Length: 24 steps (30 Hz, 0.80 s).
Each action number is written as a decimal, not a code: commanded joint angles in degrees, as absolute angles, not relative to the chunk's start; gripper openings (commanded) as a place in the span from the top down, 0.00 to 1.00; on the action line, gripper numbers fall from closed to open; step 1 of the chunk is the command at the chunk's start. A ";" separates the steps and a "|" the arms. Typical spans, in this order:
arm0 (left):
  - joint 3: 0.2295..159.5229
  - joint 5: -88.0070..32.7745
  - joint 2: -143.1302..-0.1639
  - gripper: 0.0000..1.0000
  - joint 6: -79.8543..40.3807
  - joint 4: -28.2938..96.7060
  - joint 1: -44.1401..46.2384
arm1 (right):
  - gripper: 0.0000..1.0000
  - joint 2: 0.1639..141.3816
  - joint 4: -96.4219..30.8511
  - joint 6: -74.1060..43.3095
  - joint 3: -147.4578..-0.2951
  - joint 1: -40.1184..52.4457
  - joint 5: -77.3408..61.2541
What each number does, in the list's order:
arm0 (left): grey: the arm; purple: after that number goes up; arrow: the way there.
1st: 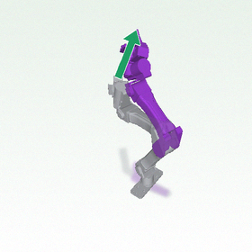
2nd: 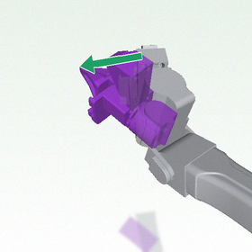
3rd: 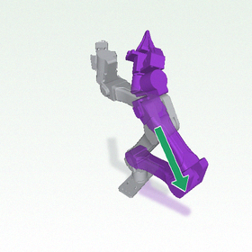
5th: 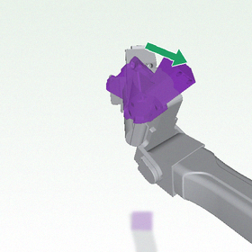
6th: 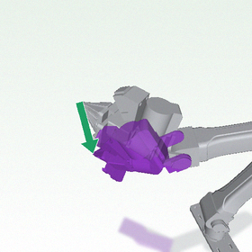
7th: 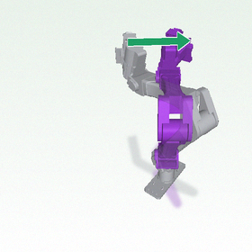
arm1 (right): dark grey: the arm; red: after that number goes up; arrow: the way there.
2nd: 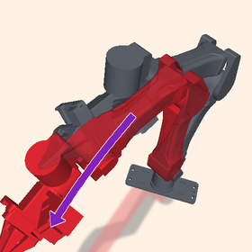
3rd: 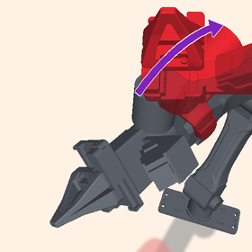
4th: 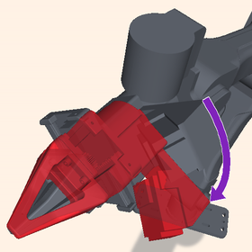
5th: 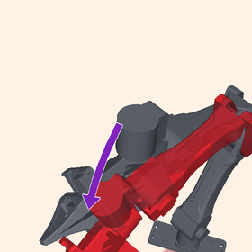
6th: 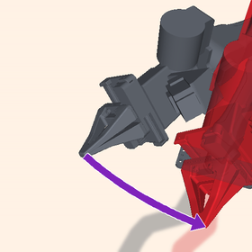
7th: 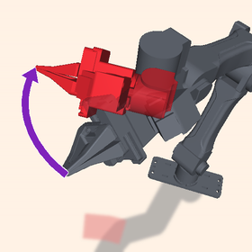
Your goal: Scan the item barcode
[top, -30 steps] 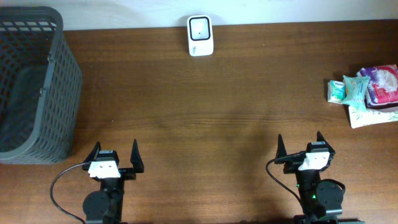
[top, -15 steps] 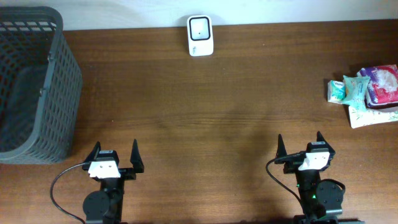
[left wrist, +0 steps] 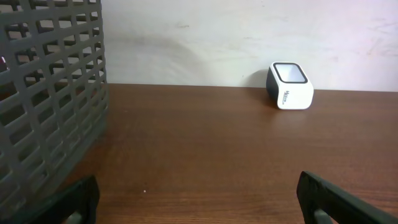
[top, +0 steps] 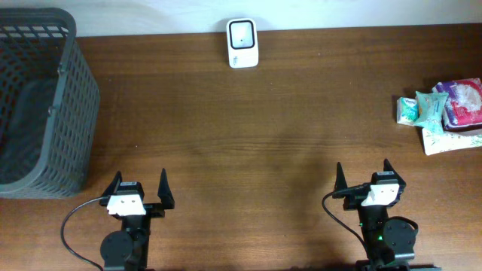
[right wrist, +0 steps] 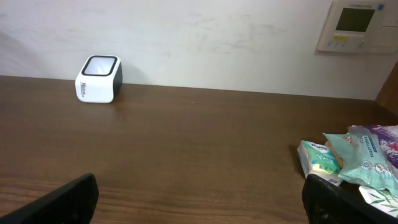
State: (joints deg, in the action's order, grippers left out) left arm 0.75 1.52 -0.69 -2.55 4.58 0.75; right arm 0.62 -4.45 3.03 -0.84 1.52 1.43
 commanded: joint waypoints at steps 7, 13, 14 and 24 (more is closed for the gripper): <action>0.51 1.08 -0.30 0.01 -1.45 4.80 0.97 | 0.01 0.19 -4.62 2.50 -0.32 1.50 1.43; 0.51 1.08 -0.30 0.01 -1.45 4.80 0.97 | 0.01 0.19 -4.67 2.55 -0.32 1.48 1.08; 0.51 1.08 -0.30 0.01 -1.45 4.80 0.97 | 0.01 0.19 -4.67 2.55 -0.32 1.48 1.08; 0.51 1.08 -0.30 0.01 -1.45 4.80 0.97 | 0.01 0.19 -4.67 2.55 -0.32 1.48 1.08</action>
